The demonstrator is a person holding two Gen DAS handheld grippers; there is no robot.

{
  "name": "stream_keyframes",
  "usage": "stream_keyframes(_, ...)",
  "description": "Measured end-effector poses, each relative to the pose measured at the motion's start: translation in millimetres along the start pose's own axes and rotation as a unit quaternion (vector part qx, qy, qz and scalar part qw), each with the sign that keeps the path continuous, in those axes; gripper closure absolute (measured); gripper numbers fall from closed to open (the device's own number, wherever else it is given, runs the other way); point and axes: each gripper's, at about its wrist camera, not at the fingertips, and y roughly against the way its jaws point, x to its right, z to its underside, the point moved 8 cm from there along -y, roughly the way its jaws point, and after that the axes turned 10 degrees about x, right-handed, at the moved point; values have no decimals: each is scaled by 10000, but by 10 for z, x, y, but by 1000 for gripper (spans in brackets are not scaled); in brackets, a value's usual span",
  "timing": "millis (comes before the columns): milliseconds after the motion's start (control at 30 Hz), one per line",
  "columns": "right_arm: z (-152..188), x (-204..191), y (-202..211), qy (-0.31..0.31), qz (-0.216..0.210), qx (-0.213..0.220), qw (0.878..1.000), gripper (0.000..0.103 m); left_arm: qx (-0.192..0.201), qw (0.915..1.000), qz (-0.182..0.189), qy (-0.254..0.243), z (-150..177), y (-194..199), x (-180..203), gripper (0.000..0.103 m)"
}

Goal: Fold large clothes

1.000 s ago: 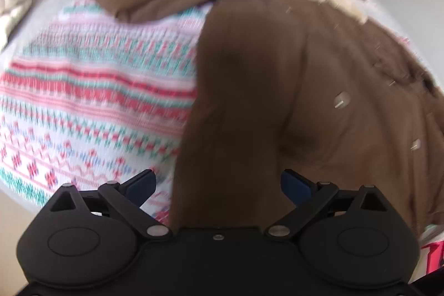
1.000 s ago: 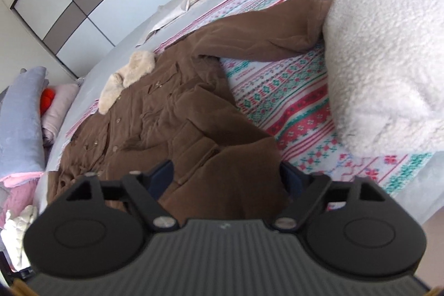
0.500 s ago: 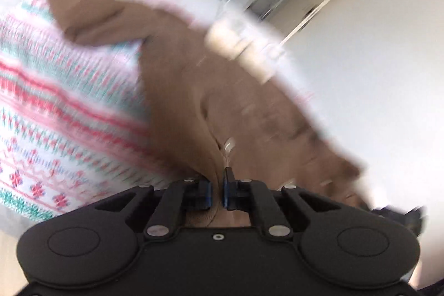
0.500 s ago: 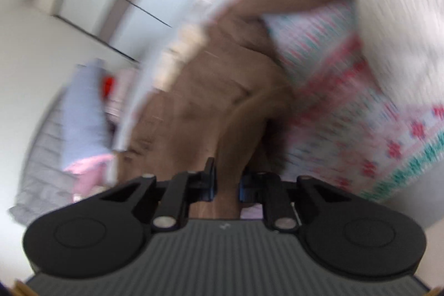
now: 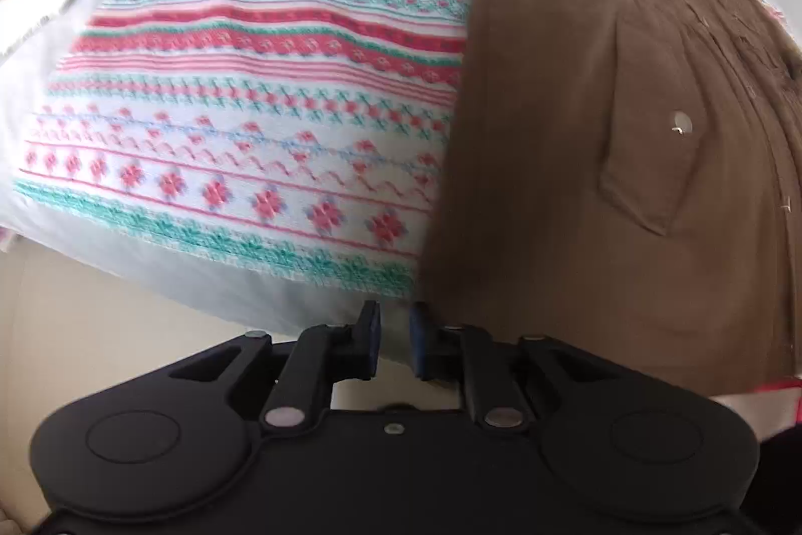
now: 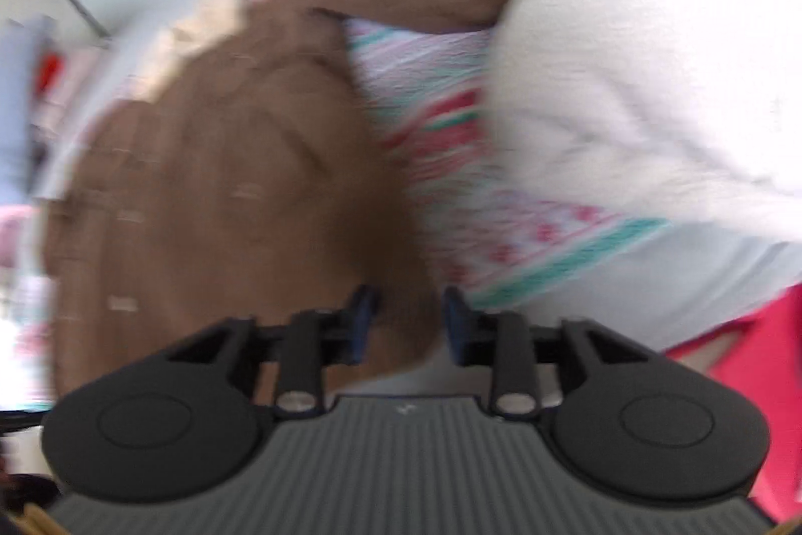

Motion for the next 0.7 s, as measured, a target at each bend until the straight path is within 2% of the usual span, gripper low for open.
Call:
stream_keyframes(33, -36, -7, 28, 15, 32, 145, 9999, 50, 299, 9995, 111, 54, -78, 83, 16, 89)
stream_keyframes(67, -80, -27, 75, -54, -69, 290, 9995, 42, 604, 9980, 168, 69, -163, 206, 38, 84)
stream_keyframes(100, -133, -59, 122, -111, -191, 425, 9989, 33, 879, 9960, 178, 22, -248, 302, 85, 66)
stream_keyframes(133, -186, -115, 161, -84, -289, 548, 9980, 31, 1129, 9934, 166, -60, -325, 383, 160, 53)
stream_keyframes(167, -242, -150, 199, 23, -344, 639, 9974, 30, 1363, 9904, 169, -164, -383, 452, 270, 28)
stream_keyframes(200, -298, -222, 192, 142, -374, 712, 9967, 27, 1590, 9865, 240, -302, -455, 477, 399, 18)
stream_keyframes(300, -399, -348, 43, 197, -437, 752, 9960, 19, 1964, 9766, 617, -621, -632, 524, 830, 18)
stream_keyframes(367, -439, -328, -88, 39, -274, 718, 9970, 19, 2016, 9704, 1049, -818, -609, 520, 1175, 17)
stream_keyframes(433, -389, -313, -123, 26, -246, 723, 9971, 19, 2016, 9592, 1559, -1225, -429, 547, 1525, 15)
stream_keyframes(500, -296, -307, -138, 50, -398, 683, 9969, 19, 2069, 9424, 1873, -1842, -217, 589, 1853, 12)
stream_keyframes(533, -262, -254, -106, 66, -464, 622, 9970, 19, 2159, 9301, 1992, -2203, -103, 614, 2004, 12)
stream_keyframes(600, -180, -218, -39, 185, -497, 526, 9972, 17, 2325, 8996, 2219, -2958, 173, 732, 2308, 12)
stream_keyframes(700, -96, -150, 118, 510, -383, 560, 9964, 12, 2356, 8508, 2526, -3960, 550, 707, 2724, 12)
